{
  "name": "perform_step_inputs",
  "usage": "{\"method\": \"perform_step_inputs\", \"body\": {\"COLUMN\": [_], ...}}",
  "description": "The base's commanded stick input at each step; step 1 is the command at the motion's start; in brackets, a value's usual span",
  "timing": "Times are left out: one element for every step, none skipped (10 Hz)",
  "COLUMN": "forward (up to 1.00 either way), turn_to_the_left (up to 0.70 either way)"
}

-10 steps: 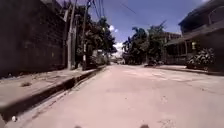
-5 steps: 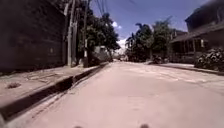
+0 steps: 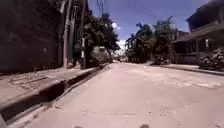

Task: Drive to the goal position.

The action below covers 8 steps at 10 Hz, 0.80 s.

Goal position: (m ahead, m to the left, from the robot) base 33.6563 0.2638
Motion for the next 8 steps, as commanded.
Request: {"method": "perform_step_inputs", "body": {"forward": [1.0, 1.0, 1.0, 1.0, 1.0, 1.0, 1.0, 1.0], "turn_to_the_left": [-0.27, -0.27, -0.27, -0.23, -0.1, 0.0, 0.0, 0.0]}}
